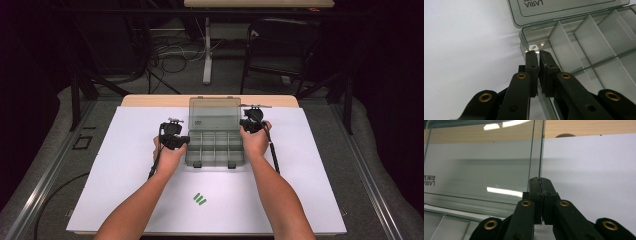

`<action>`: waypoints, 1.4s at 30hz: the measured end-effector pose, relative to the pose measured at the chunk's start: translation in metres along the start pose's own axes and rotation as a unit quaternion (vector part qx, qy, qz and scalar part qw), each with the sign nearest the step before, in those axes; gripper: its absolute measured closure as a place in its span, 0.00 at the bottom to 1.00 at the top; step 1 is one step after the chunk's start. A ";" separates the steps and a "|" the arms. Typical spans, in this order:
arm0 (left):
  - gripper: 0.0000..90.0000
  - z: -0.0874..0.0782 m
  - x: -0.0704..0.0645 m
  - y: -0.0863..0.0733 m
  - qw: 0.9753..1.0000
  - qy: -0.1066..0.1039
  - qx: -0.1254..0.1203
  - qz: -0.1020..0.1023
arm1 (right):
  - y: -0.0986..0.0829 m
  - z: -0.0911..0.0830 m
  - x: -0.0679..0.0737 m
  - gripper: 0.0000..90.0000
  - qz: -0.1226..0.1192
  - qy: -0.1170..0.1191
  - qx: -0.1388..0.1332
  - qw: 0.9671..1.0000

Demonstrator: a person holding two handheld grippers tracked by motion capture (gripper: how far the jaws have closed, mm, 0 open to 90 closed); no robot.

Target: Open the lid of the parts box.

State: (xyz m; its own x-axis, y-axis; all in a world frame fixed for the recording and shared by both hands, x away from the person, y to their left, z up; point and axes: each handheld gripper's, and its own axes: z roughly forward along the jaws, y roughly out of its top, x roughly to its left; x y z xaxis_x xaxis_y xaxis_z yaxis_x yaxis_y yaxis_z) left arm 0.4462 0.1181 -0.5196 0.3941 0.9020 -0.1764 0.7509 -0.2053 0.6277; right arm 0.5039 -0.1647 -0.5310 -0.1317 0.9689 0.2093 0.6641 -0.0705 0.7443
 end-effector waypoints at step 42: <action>0.91 0.000 -0.001 -0.001 1.000 0.002 -0.003 0.002 | -0.002 0.004 0.000 0.92 -0.005 0.004 0.016 1.000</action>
State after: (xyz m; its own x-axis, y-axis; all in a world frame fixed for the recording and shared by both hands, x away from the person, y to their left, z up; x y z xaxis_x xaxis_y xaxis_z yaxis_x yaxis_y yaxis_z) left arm 0.4445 0.1171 -0.5203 0.3949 0.9028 -0.1703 0.7459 -0.2068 0.6331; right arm 0.5051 -0.1636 -0.5352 -0.1440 0.9678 0.2065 0.6861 -0.0527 0.7256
